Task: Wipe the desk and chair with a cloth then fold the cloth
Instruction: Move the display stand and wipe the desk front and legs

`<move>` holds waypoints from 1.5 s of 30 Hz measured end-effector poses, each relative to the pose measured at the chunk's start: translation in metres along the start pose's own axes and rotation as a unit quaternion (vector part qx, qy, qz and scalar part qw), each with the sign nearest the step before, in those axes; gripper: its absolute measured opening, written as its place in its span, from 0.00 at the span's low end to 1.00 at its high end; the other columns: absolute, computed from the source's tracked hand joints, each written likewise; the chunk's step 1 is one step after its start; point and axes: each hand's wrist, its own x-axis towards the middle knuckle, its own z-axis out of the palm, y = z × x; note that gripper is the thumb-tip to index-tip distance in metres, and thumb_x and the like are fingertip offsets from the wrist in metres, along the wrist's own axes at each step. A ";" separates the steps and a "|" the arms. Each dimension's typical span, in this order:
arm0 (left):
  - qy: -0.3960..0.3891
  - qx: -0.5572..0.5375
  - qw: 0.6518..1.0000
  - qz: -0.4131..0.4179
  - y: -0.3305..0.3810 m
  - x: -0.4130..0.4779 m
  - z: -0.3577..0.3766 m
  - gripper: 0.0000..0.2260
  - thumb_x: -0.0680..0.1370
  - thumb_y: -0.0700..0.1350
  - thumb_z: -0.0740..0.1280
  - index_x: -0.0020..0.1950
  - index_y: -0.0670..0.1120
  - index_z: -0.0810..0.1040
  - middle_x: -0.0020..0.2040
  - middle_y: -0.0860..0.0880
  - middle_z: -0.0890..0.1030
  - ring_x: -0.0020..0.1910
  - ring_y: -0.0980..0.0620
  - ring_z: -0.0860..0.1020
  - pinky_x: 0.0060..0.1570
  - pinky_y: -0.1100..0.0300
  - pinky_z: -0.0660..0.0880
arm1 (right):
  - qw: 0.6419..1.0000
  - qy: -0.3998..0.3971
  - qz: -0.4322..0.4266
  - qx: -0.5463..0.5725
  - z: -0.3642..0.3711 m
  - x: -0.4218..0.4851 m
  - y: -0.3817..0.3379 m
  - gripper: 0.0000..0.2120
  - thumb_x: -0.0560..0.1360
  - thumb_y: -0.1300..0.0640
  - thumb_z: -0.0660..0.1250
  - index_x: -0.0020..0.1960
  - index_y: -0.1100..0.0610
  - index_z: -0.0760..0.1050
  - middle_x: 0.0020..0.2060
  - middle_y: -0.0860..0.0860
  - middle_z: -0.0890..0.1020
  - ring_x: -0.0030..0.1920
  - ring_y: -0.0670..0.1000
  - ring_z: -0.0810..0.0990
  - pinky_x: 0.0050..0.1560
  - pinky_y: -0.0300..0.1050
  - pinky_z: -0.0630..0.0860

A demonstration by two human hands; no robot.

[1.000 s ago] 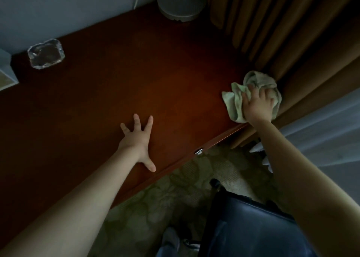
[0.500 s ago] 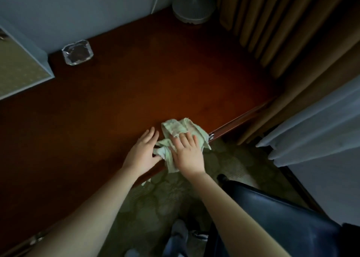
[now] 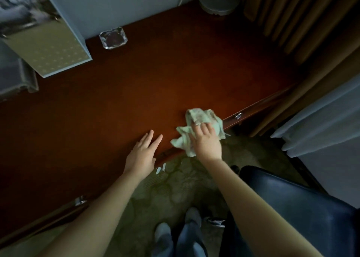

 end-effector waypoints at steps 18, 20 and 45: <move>-0.009 0.015 1.000 -0.026 -0.029 -0.047 0.004 0.34 0.79 0.44 0.64 0.78 0.51 0.46 0.78 0.47 0.48 0.76 0.46 0.52 0.73 0.50 0.57 | 0.999 0.000 0.019 -0.051 0.004 -0.032 -0.016 0.25 0.75 0.59 0.66 0.71 0.53 0.64 0.66 0.53 0.70 0.69 0.55 0.64 0.74 0.51 0.57; 0.010 0.018 0.999 -0.035 -0.019 -0.037 0.002 0.32 0.80 0.47 0.62 0.78 0.49 0.47 0.78 0.44 0.50 0.76 0.44 0.53 0.73 0.50 0.57 | 0.998 0.015 0.012 -0.055 0.003 -0.026 -0.006 0.22 0.76 0.60 0.64 0.69 0.55 0.66 0.64 0.54 0.72 0.68 0.55 0.65 0.72 0.50 0.56; 0.450 0.142 0.881 -0.035 0.002 0.033 0.079 0.31 0.76 0.70 0.46 0.71 0.56 0.68 0.68 0.53 0.73 0.67 0.49 0.71 0.51 0.53 0.72 | 0.737 0.631 -0.187 0.150 0.120 0.078 0.049 0.18 0.72 0.66 0.58 0.61 0.55 0.64 0.50 0.62 0.77 0.56 0.55 0.67 0.58 0.44 0.64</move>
